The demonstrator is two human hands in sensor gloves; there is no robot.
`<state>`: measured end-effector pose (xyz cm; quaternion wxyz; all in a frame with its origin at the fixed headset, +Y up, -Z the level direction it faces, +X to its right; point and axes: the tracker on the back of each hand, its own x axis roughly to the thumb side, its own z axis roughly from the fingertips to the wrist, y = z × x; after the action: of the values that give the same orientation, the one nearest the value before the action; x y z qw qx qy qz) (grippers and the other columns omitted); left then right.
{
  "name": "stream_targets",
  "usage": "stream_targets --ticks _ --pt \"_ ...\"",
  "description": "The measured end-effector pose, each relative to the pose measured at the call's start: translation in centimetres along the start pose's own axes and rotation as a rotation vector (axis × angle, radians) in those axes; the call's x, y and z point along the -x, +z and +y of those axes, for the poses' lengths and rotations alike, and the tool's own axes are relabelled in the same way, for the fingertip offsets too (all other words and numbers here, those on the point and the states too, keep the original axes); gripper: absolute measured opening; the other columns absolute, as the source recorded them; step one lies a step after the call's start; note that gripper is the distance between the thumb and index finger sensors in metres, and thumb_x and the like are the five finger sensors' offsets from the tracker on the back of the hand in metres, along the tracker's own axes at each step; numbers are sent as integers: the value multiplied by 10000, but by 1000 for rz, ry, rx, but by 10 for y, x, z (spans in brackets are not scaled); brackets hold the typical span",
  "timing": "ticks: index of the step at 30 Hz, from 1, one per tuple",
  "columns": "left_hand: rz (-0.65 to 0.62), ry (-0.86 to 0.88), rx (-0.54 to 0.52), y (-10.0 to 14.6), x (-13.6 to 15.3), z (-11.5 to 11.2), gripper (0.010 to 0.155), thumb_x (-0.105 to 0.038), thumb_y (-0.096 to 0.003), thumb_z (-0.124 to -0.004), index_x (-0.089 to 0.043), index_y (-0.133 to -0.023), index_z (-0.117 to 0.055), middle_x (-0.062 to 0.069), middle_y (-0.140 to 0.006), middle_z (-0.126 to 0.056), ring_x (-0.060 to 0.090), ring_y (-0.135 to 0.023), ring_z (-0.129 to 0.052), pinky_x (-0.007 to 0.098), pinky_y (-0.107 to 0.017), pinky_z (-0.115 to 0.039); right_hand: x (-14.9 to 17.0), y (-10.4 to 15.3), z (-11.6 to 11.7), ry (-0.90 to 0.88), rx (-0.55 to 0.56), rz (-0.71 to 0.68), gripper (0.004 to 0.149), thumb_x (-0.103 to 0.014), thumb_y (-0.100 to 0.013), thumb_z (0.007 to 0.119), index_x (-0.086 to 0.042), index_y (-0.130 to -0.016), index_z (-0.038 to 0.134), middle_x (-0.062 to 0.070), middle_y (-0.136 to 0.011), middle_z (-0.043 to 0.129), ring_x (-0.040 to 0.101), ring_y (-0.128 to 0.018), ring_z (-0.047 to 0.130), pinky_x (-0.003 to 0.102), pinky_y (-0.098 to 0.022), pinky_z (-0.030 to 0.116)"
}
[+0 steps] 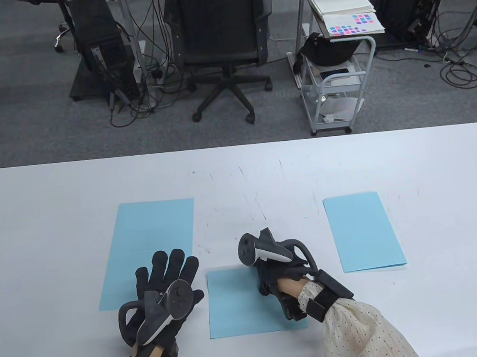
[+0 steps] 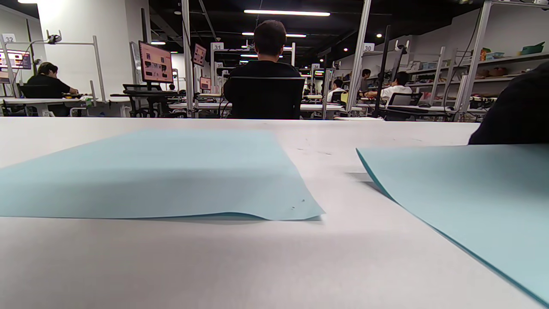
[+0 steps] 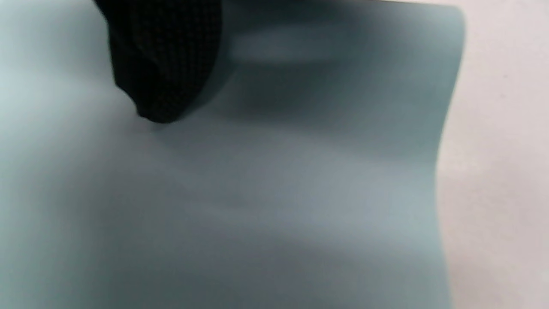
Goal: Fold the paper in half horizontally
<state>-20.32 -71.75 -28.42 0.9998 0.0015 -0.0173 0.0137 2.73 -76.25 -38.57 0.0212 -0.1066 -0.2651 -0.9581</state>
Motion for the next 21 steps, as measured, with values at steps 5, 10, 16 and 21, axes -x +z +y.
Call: stream_targets --ticks 5,10,16,21 --pt "1 -6 4 0 1 0 739 -652 -349 -629 -589 -1025 -338 -252 -1199 -241 162 -1176 -215 563 -882 -310 11 7 -2 -46 24 23 603 -354 -445 814 -409 -899 421 -31 -971 503 360 -1043 262 664 -723 114" --pt "5 -5 6 0 2 0 736 -651 -349 -629 -589 -1024 -341 -250 -1199 -242 162 -1175 -216 561 -882 -314 30 25 -17 -172 42 20 486 -243 -493 691 -381 -913 490 -29 -840 747 343 -991 512 613 -749 253" --pt "14 -20 16 -1 3 -2 737 -652 -349 -628 -589 -1024 -339 -250 -1200 -243 158 -1176 -215 558 -883 -318 69 47 -36 -408 105 42 456 -211 -480 646 -213 -927 561 3 -742 827 350 -907 660 615 -734 367" --pt "34 -50 25 -3 8 -5 736 -651 -349 -629 -588 -1023 -340 -250 -1199 -250 157 -1176 -220 556 -884 -321 114 65 -50 -596 239 122 475 -205 -478 643 -165 -941 546 15 -732 824 361 -894 664 623 -728 378"
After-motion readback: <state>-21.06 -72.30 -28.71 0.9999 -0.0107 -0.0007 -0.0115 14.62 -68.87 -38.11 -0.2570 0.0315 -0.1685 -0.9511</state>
